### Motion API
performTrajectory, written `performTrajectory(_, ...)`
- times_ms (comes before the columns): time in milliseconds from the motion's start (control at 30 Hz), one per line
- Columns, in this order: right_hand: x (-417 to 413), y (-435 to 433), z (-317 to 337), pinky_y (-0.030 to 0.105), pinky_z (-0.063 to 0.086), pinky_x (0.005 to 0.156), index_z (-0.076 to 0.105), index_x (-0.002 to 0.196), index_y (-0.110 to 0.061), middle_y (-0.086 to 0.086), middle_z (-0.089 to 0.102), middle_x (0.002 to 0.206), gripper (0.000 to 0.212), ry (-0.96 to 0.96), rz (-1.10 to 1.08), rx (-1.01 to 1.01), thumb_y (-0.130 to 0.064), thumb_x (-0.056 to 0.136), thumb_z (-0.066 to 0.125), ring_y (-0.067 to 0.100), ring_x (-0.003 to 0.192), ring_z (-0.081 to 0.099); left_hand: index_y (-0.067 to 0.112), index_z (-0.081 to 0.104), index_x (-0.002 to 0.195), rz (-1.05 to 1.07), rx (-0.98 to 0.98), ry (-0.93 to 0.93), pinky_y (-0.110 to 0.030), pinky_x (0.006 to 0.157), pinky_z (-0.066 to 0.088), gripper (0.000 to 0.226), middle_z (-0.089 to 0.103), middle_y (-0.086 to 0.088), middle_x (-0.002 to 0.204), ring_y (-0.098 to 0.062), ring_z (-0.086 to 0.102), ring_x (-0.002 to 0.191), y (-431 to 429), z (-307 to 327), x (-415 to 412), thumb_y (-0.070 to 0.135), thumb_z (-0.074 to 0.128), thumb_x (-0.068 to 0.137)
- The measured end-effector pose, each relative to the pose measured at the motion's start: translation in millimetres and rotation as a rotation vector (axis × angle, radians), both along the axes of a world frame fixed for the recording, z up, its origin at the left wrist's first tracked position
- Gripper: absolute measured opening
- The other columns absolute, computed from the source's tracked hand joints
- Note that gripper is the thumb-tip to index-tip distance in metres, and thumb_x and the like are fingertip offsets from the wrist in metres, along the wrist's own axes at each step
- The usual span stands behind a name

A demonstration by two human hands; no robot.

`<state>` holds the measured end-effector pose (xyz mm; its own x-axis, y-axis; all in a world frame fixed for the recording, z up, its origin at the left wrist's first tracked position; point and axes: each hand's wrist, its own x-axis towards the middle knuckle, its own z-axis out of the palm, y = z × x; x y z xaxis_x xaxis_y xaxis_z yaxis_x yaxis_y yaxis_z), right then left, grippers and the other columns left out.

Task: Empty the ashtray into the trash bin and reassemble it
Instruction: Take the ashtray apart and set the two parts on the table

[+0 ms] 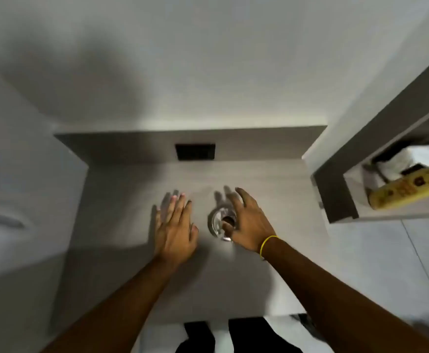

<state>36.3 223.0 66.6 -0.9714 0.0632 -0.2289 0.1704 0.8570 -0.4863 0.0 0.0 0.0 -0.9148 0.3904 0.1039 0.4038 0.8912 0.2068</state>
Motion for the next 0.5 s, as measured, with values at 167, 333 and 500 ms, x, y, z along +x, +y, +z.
performTrajectory(167,-3.0,-8.3,-42.0,0.047,0.043,0.117,0.028,0.16,-0.021,0.015,0.03,0.161,0.105,-0.111,0.07,0.049,-0.046,0.071,0.076,0.041,0.141,0.036,0.008,0.052,0.156,0.006,-0.001,-0.176,-0.067,0.122,0.034,0.063,0.042,-0.013,0.172,-0.033,0.037,0.161,0.3,-63.5,34.6,0.034,0.043,0.099)
performTrajectory(333,-19.4,-8.5,-50.3,0.05,0.056,0.1,0.033,0.158,-0.022,0.014,0.038,0.152,0.114,-0.134,0.25,0.176,-0.045,0.059,0.084,0.04,0.134,0.042,0.011,0.048,0.159,-0.009,-0.024,-0.164,-0.067,0.126,0.025,0.061,0.035,-0.012,0.176,-0.035,0.029,0.164,0.4,-78.8,43.3,0.038,0.043,0.104)
performTrajectory(500,-25.8,-2.9,-53.2,0.051,0.057,0.095,0.033,0.158,-0.019,0.017,0.037,0.149,0.117,-0.182,0.357,0.258,-0.04,0.057,0.089,0.04,0.13,0.043,0.012,0.046,0.16,0.012,0.007,-0.137,-0.067,0.128,0.022,0.062,0.034,-0.012,0.176,-0.034,0.027,0.165,2.0,-82.4,47.0,0.038,0.043,0.105)
